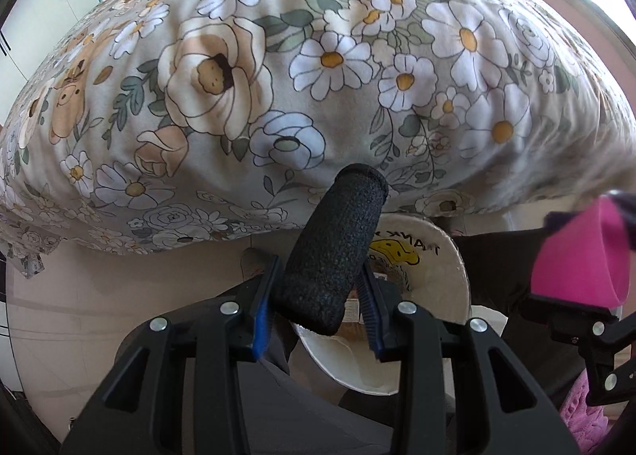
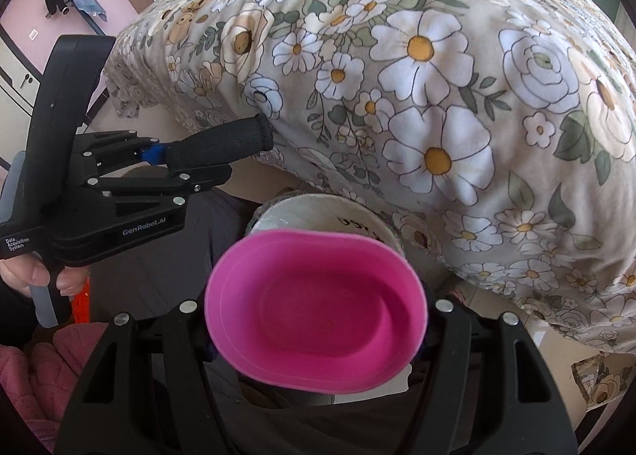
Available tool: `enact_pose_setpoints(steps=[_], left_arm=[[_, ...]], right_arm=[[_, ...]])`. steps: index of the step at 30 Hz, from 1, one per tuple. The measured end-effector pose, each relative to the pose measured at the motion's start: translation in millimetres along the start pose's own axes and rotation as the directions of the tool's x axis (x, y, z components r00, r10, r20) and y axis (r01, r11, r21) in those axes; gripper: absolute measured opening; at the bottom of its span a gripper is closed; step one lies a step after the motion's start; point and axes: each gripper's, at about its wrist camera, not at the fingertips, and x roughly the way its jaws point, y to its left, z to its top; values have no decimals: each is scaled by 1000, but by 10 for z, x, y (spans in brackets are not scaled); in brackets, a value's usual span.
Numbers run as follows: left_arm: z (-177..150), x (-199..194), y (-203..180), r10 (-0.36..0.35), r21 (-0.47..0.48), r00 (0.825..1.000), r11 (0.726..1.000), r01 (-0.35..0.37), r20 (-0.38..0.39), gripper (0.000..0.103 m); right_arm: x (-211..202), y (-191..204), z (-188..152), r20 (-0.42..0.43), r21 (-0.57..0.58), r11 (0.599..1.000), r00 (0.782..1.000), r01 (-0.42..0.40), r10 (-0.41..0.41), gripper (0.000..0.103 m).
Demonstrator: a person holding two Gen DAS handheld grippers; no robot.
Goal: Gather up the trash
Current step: 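Carry the black foam tube and pink cup with both tools over the bin, then open both tools to drop the foam tube and pink cup into the bin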
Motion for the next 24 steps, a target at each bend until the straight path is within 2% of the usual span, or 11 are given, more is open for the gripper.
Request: enact_pose_setpoints(steps=[6, 11, 16, 18, 22, 24], left_arm=[[-46, 439, -153, -23, 38, 994, 999, 27, -105, 40], [-82, 853, -241, -68, 28, 974, 997, 76, -214, 40], [-138, 1243, -304, -122, 6, 936, 991, 131, -331, 40], [-173, 1405, -323, -150, -18, 913, 988, 155, -379, 40], [-214, 1689, -337, -180, -58, 876, 983, 172, -447, 40], [-234, 1815, -351, -183, -65, 862, 983, 173, -472, 40]], right_arm=[[472, -45, -63, -102, 1, 1000, 995, -5, 5, 67], [949, -114, -137, -203, 22, 1000, 979, -19, 23, 67], [1412, -183, -241, -306, 52, 998, 951, -25, 39, 67], [1579, -217, -264, -346, 71, 997, 937, -28, 51, 67], [1860, -317, -307, -408, 125, 991, 909, -40, 88, 66], [1971, -358, -319, -424, 125, 992, 902, -29, 80, 66]])
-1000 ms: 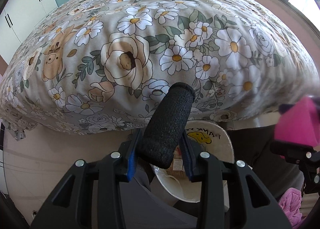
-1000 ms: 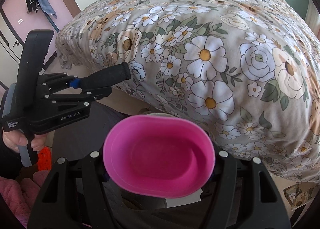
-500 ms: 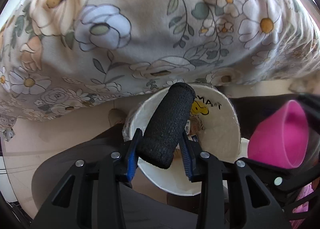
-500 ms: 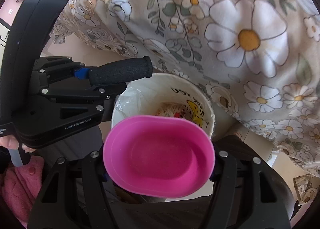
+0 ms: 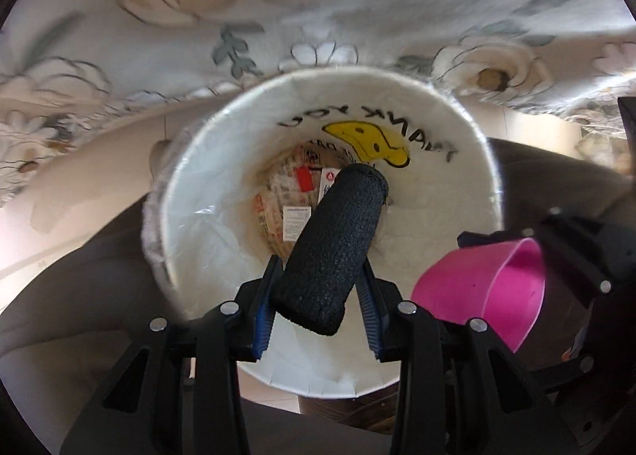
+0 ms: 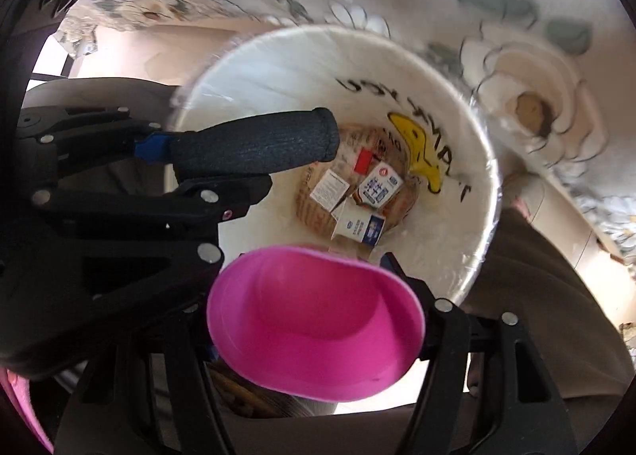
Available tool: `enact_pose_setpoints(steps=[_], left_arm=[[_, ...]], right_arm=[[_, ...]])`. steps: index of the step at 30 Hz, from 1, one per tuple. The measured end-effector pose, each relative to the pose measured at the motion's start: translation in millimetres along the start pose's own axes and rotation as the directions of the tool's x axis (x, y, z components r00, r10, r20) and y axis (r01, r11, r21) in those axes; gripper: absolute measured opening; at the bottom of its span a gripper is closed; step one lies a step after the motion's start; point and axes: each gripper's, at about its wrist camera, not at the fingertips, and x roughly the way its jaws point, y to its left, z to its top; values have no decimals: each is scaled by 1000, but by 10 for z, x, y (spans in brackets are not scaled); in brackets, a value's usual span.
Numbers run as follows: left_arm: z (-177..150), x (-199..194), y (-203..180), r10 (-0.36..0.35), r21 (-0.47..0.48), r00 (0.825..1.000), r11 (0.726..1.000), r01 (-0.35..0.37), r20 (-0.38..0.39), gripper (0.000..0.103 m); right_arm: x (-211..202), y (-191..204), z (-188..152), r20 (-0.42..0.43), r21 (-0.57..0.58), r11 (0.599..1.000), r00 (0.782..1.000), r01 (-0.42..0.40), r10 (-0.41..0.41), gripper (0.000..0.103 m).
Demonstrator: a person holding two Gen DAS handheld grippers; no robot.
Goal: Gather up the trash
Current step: 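Open both tools to drop the foam tube and pink cup into the bin, then raise both open tools from the bin back over the bed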
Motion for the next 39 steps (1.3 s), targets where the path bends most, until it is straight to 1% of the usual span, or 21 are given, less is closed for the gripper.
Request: enact_pose_setpoints(steps=[8, 11, 13, 14, 15, 16, 18, 23, 34, 36, 39], left_arm=[[100, 361, 76, -28, -30, 994, 999, 25, -105, 40], [74, 456, 113, -32, -33, 990, 999, 28, -137, 41], [81, 521, 139, -59, -52, 985, 997, 51, -163, 41], [83, 543, 161, -74, -68, 982, 996, 63, -172, 42], [106, 551, 181, -81, -82, 981, 994, 67, -177, 49], [105, 550, 193, -78, -90, 982, 994, 63, -175, 58], [136, 497, 201, -75, -95, 984, 994, 61, -159, 62], [136, 407, 173, -65, -80, 988, 995, 54, -142, 62], [87, 250, 104, -43, -54, 995, 998, 38, -90, 62], [69, 211, 102, -42, -57, 997, 998, 38, -72, 62], [13, 85, 90, -20, -46, 999, 999, 19, -31, 62]], right_arm=[[346, -107, 113, -50, 42, 999, 999, 4, -2, 66], [427, -130, 142, -76, 55, 998, 997, 5, -1, 67], [441, -123, 177, -76, 54, 998, 997, 19, -15, 67], [439, -99, 189, -72, 45, 999, 997, 16, -13, 70], [439, -83, 199, -66, 34, 999, 998, 25, -23, 72], [445, -72, 199, -63, 27, 999, 997, 40, -39, 72], [450, -58, 199, -65, 25, 999, 997, 44, -42, 72], [419, -75, 208, -56, 25, 999, 998, 38, -37, 72], [152, -99, 99, -13, 38, 999, 999, 38, -38, 72], [102, -76, 64, 2, 40, 998, 999, 42, -42, 72], [-1, -29, -1, 23, 45, 998, 999, 46, -47, 72]])
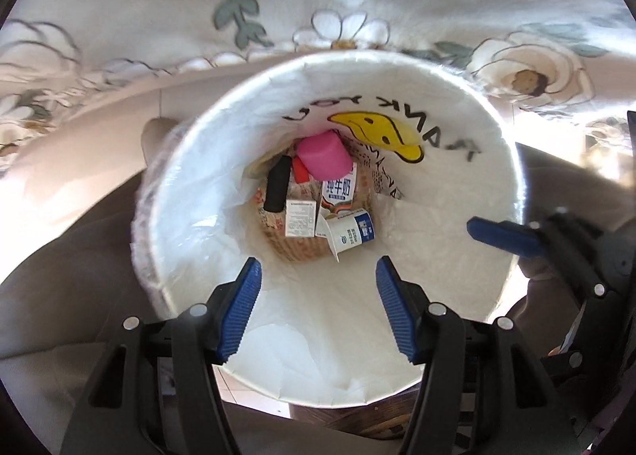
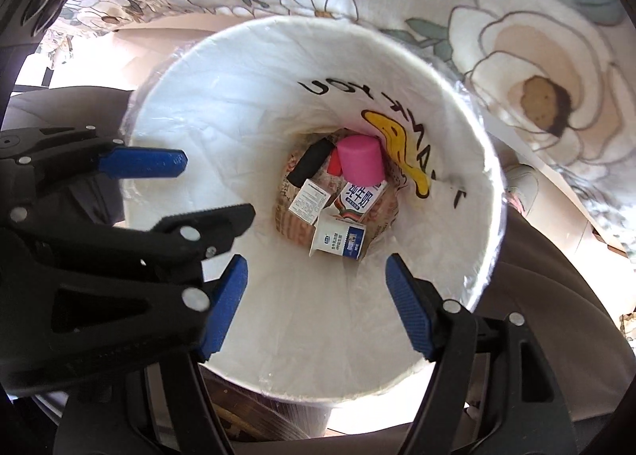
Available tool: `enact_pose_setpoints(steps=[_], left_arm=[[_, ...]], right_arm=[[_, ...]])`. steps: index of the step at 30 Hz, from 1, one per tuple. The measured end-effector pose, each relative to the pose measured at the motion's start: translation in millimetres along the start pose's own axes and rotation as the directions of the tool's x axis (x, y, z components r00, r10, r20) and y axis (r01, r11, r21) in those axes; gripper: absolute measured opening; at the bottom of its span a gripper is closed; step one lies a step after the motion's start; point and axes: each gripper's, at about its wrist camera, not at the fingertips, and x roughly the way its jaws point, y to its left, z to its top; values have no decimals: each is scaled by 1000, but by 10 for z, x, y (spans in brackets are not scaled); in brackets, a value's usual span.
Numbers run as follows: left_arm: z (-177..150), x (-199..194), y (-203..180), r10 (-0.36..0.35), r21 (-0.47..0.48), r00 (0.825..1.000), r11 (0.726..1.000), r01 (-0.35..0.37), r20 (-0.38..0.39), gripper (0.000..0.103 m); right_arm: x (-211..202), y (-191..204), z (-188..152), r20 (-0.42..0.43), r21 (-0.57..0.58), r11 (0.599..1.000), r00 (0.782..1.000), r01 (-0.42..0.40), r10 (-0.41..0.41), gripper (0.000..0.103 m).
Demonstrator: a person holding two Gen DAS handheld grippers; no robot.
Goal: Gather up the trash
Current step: 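Raise both open tools from the bin back over the bed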
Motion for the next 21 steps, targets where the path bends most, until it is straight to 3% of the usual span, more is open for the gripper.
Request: enact_pose_setpoints(steps=[8, 17, 21], left_arm=[[-280, -584, -30, 49, 50, 987, 997, -57, 150, 62], [-669, -1422, -102, 87, 112, 936, 985, -132, 342, 62], [-817, -1803, -123, 79, 103, 904, 986, -134, 420, 70]], right_arm=[[-479, 80, -248, 84, -25, 1000, 996, -19, 21, 72], [-1278, 260, -565, 213, -101, 995, 977, 6, 15, 72], [-1661, 313, -680, 293, -123, 992, 956, 38, 0, 72]])
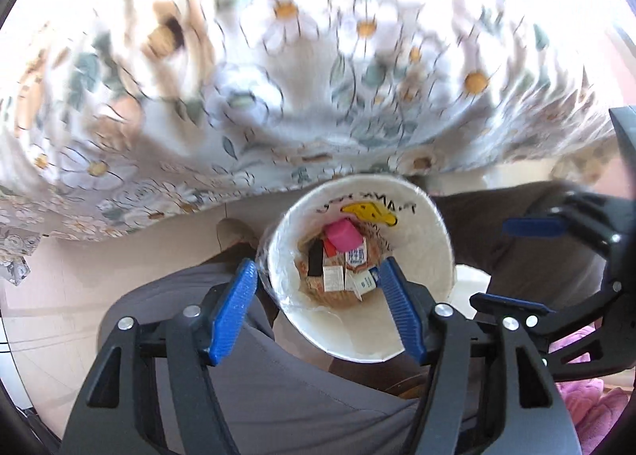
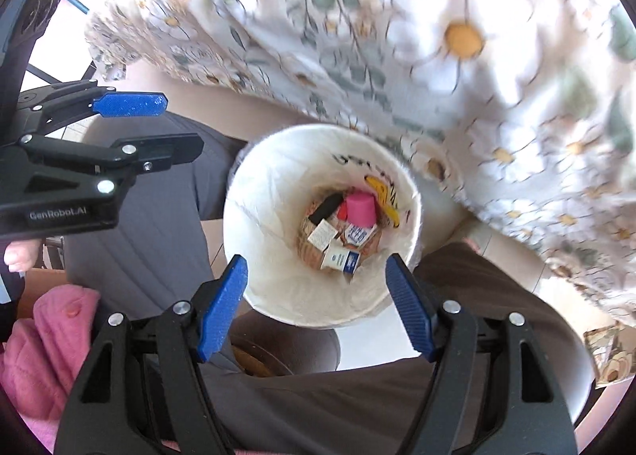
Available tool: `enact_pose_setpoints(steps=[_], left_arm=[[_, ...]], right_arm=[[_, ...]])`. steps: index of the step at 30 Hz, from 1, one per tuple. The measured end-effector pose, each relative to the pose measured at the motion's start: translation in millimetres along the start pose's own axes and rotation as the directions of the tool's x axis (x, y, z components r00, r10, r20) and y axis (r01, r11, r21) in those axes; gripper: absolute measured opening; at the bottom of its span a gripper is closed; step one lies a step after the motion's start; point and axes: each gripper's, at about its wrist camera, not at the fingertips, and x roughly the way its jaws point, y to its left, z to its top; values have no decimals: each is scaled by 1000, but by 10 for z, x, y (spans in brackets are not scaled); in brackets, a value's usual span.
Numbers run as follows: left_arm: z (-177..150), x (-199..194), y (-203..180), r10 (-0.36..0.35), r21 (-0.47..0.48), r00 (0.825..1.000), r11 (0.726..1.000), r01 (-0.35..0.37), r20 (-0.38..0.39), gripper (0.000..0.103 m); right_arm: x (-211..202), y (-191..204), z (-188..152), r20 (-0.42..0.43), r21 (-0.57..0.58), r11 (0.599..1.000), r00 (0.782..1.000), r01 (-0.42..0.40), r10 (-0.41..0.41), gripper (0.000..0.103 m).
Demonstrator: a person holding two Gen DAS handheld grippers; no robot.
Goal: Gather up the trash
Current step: 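Raise both open tools from the bin back over the bed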
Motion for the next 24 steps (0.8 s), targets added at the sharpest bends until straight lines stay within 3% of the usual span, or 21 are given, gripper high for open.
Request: enact_pose_setpoints(steps=[6, 12, 19, 24], left_arm=[[109, -664, 46, 14, -31, 989, 999, -9, 144, 80], [240, -1253, 61, 58, -65, 959, 997, -42, 277, 88], [474, -1699, 73, 102, -89, 921, 993, -74, 376, 90], [735, -1819, 99, 141, -96, 899, 989, -110, 415, 92]], right_arm=[[-613, -29, 78, 137, 0, 1000, 990, 21, -21, 72], [-1219, -60, 182, 274, -4, 998, 960, 55, -52, 72], [-1866, -123, 339, 415, -10, 997, 907, 81, -69, 75], [-2173, -170, 519, 529, -25, 989, 841, 147, -112, 79]])
